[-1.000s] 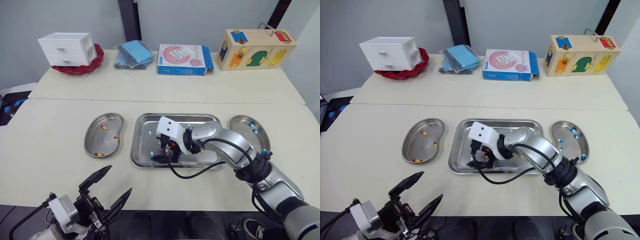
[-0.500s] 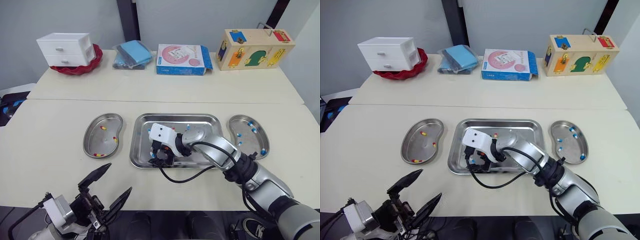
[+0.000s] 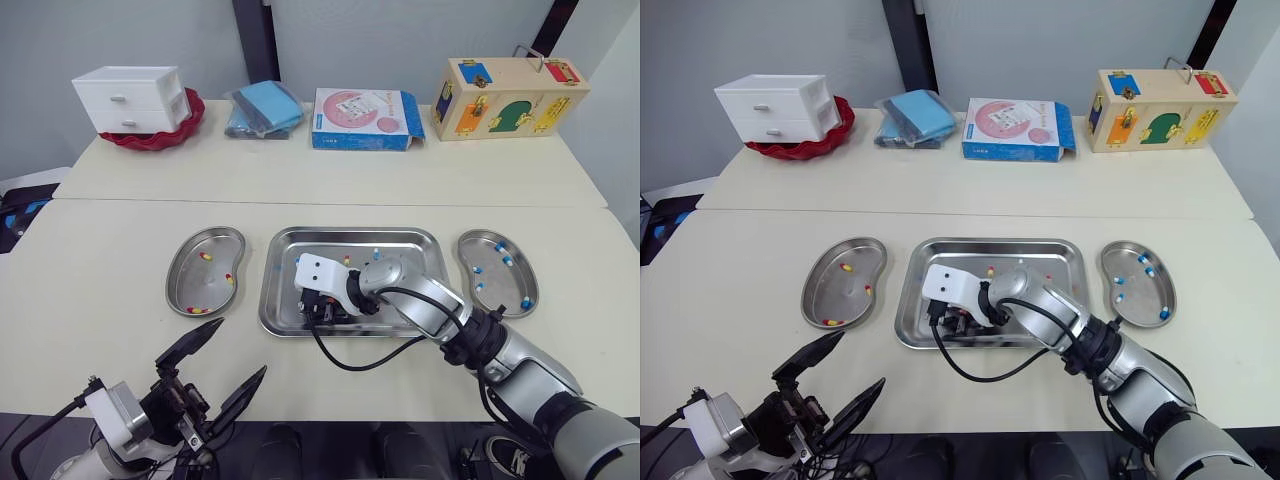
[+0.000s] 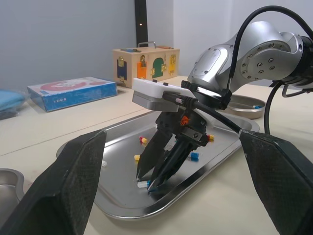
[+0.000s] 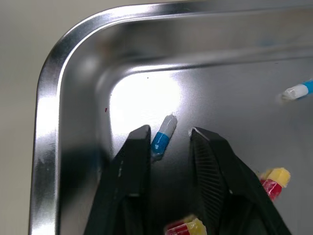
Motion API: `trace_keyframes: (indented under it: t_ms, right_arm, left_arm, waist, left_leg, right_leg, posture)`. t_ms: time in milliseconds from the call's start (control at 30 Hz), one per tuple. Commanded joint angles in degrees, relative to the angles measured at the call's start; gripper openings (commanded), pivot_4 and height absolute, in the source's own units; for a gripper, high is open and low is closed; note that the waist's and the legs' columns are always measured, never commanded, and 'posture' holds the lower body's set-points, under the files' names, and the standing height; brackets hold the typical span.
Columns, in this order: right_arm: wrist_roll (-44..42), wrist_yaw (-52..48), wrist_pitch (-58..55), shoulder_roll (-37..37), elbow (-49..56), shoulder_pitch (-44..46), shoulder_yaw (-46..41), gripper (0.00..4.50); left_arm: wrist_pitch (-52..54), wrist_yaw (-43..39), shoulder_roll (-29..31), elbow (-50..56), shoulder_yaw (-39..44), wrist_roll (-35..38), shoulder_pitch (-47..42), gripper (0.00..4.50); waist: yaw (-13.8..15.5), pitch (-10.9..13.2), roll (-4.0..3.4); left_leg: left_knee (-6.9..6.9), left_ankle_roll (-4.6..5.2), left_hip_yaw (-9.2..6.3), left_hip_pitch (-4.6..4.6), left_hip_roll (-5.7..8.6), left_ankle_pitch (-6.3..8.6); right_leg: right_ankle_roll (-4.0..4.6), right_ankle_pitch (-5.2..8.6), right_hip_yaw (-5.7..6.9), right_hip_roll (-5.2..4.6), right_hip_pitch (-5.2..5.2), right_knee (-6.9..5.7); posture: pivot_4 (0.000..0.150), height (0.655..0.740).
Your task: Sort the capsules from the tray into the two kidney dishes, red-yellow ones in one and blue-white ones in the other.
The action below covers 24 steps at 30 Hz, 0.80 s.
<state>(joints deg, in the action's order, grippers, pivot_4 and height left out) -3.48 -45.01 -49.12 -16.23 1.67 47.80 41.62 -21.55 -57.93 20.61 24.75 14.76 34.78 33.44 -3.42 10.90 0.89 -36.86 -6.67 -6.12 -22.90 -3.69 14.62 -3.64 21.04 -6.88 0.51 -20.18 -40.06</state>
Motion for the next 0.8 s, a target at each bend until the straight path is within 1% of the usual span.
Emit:
trace_keyframes:
  t_ms: [33, 100, 233, 333, 467, 600, 700, 800]
  right_arm:
    - [0.49, -0.87, 0.45, 0.34, 0.32, -0.77, -0.36, 0.45]
    - [0.46, -1.06, 0.91, 0.32, 0.65, -0.99, -0.61, 0.01]
    - [-0.28, -1.44, 3.02, 0.61, 1.82, -1.39, -2.46, 0.01]
    - [-1.92, -2.91, 5.45, -0.64, 4.68, -2.35, -6.17, 0.01]
    - [-7.69, -7.00, 7.14, -6.98, 13.69, -7.18, -15.53, 0.01]
    - [-12.74, -11.49, 6.80, -17.20, 22.33, -14.03, -24.73, 0.01]
    - [-15.51, -12.46, 6.06, -23.70, 25.51, -19.35, -31.80, 0.01]
    - [-18.15, -12.81, 5.52, -29.41, 26.20, -26.02, -41.28, 0.01]
  left_arm:
    - [-0.02, 0.69, 0.65, 1.31, -0.21, -0.26, 0.21, 4.50]
    - [-0.04, 0.69, 0.73, 0.95, -0.20, -0.33, 0.01, 4.50]
    - [-0.73, -0.10, 1.12, 0.27, -0.38, -0.39, -0.37, 4.50]
    - [-1.50, -1.36, 1.50, -0.12, -0.61, -0.28, -1.03, 4.50]
    - [-1.75, -3.80, 2.67, -0.20, -1.24, 0.73, -1.63, 4.50]
    - [-2.27, -7.15, 3.37, -0.31, -2.93, 1.63, -2.64, 4.50]
    - [-2.43, -9.43, 3.40, -0.64, -4.98, 2.13, -3.22, 4.50]
    - [-3.25, -12.71, 3.55, -2.21, -7.01, 2.59, -4.05, 4.50]
  waist:
    - [0.00, 0.00, 0.00]
    - [0.00, 0.00, 0.00]
    - [0.00, 0.00, 0.00]
    - [0.08, 0.02, -0.02]
    - [0.47, 0.01, -0.01]
    - [0.83, 0.02, -0.02]
    - [0.79, 0.02, -0.02]
    - [0.70, 0.03, -0.02]
  left_leg:
    - [0.00, 0.00, 0.00, 0.00, 0.00, 0.00]
    - [0.00, 0.00, 0.00, 0.00, 0.00, 0.00]
    - [0.01, 0.00, 0.00, 0.00, 0.00, 0.00]
    - [0.01, 0.00, 0.00, -0.02, 0.00, 0.00]
    - [0.01, 0.00, -0.02, -0.06, 0.01, 0.00]
    - [0.04, 0.01, 0.00, -0.06, 0.04, 0.01]
    - [0.05, 0.01, 0.02, -0.05, 0.04, 0.01]
    - [0.05, 0.01, 0.04, -0.04, 0.04, 0.01]
  right_leg:
    - [0.00, 0.00, 0.00, 0.00, 0.00, 0.00]
    - [0.00, 0.00, 0.00, 0.00, 0.00, 0.00]
    - [0.00, 0.00, -0.01, 0.00, 0.00, 0.01]
    - [0.00, 0.00, 0.00, 0.00, 0.00, 0.01]
    - [0.00, 0.00, 0.03, -0.01, 0.02, 0.08]
    - [0.00, 0.00, 0.02, -0.03, 0.06, 0.16]
    - [0.00, 0.00, 0.00, -0.03, 0.07, 0.16]
    - [-0.01, 0.00, -0.02, -0.03, 0.10, 0.17]
  posture:
    - [0.150, 0.7400]
    - [0.150, 0.7400]
    - [0.150, 0.7400]
    - [0.150, 0.7400]
    - [0.150, 0.7400]
    - [0.150, 0.7400]
    - [0.150, 0.7400]
    - [0.150, 0.7400]
